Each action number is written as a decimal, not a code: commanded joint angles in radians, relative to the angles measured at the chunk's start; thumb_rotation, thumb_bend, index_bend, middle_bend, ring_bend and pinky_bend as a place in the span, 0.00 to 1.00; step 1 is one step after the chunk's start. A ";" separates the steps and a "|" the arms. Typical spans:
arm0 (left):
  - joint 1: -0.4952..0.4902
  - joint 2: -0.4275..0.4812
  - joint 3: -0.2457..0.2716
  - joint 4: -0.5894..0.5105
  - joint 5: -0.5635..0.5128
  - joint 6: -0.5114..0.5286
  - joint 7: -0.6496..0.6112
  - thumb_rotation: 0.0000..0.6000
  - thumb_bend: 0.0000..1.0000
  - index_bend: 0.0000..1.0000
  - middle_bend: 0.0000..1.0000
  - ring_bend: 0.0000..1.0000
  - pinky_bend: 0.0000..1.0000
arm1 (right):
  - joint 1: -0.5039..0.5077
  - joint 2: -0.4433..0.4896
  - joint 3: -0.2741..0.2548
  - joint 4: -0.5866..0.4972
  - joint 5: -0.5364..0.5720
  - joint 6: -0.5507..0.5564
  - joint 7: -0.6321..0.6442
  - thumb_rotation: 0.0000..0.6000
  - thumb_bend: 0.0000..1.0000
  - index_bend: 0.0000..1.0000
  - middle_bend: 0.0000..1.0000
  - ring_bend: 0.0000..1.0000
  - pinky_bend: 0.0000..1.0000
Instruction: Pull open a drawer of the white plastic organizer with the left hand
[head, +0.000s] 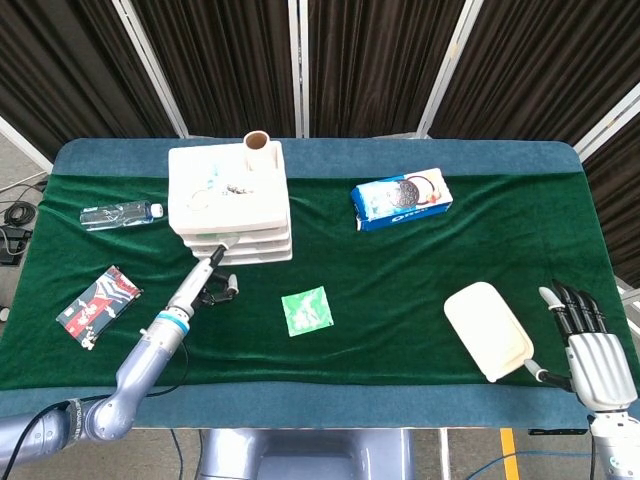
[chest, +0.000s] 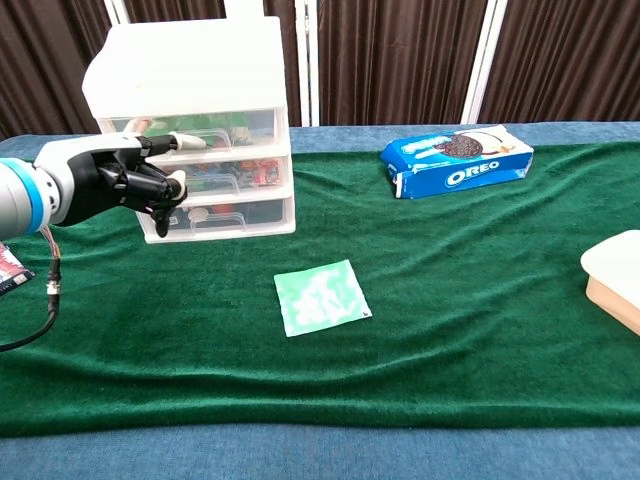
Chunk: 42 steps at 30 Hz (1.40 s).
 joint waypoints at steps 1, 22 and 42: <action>-0.004 -0.008 0.000 0.007 -0.009 -0.003 0.003 1.00 0.75 0.00 0.83 0.69 0.59 | 0.000 0.000 0.000 0.000 0.000 0.000 0.001 1.00 0.02 0.02 0.00 0.00 0.00; -0.036 -0.033 -0.019 0.005 -0.039 -0.014 0.028 1.00 0.75 0.00 0.83 0.69 0.59 | 0.002 0.001 0.000 0.003 0.003 -0.006 0.007 1.00 0.02 0.02 0.00 0.00 0.00; -0.041 -0.023 -0.012 -0.013 -0.033 -0.023 0.035 1.00 0.75 0.02 0.83 0.69 0.59 | 0.002 -0.002 -0.001 0.002 0.003 -0.007 -0.002 1.00 0.02 0.02 0.00 0.00 0.00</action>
